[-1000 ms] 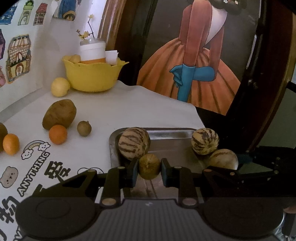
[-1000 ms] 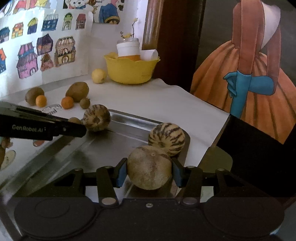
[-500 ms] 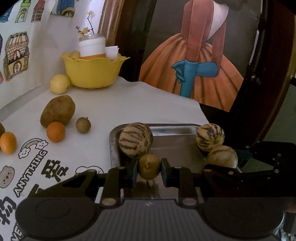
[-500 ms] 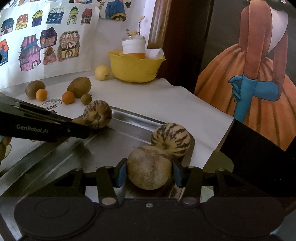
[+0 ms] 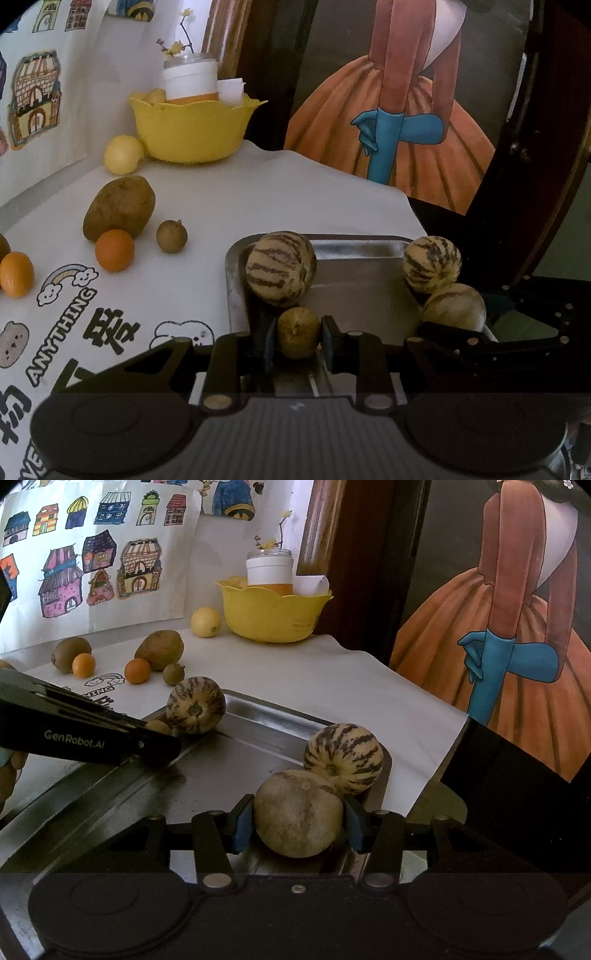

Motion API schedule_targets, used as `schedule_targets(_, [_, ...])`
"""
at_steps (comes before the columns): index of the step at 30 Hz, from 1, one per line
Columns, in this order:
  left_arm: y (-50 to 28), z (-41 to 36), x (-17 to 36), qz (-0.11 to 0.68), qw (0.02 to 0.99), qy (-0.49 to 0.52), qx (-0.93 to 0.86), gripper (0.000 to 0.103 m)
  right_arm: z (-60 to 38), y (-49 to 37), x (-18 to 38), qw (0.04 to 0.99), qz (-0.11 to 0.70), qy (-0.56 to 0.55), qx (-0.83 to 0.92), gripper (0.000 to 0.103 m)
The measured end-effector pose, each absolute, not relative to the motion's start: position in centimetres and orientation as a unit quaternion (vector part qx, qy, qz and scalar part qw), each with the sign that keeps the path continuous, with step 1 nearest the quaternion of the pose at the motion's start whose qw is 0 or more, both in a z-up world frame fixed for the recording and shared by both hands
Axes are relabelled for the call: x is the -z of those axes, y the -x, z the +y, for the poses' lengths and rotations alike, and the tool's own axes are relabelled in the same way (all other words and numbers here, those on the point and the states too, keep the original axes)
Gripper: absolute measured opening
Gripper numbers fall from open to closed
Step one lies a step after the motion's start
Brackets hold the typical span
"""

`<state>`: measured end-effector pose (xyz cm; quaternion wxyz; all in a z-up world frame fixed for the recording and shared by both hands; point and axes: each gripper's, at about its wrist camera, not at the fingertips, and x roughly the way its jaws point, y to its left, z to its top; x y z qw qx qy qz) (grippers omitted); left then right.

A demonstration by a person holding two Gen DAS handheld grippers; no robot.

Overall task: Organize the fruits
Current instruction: 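Open both tools to release the pale melon and lime into the tray, then withdraw both tools from the tray toward the loose fruits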

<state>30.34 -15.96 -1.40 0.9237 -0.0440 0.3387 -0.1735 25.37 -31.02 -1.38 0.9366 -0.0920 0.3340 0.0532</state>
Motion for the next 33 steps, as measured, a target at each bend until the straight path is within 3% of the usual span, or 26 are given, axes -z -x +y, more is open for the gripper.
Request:
schedule_targets(8, [-30.3,-16.0,1.3,0.339,0.924,0.043,0.173,0.029,-31.0,-25.3,1.4,0.937,0.334,0.090,-0.053,0.052])
schedule_targets(15, [-29.7,-15.8,0.9,0.333,0.926,0.048,0.171,0.037,-30.9,-24.7,1.1,0.938,0.331,0.094,-0.051,0.056])
schedule_targets(17, [-29.5,-15.7,0.7,0.331,0.927,0.051,0.171,0.041,-30.9,-24.4,0.8,0.938,0.329,0.096,-0.049,0.059])
schedule_targets(21, [-28.4,-15.4,0.0,0.319,0.930,0.060,0.171,0.068,-30.8,-23.7,0.3,0.940,0.324,0.094,-0.049,0.066])
schedule_targets(26, [-27.0,-14.9,-1.0,0.305,0.936,0.065,0.165,0.070,-30.2,-22.5,-0.4,0.942,0.310,0.122,-0.043,0.075])
schedule_targets(33, [-24.5,-13.7,-2.6,0.279,0.946,0.066,0.151,0.089,-29.7,-20.5,-1.9,0.947,0.294,0.119,-0.044,0.087])
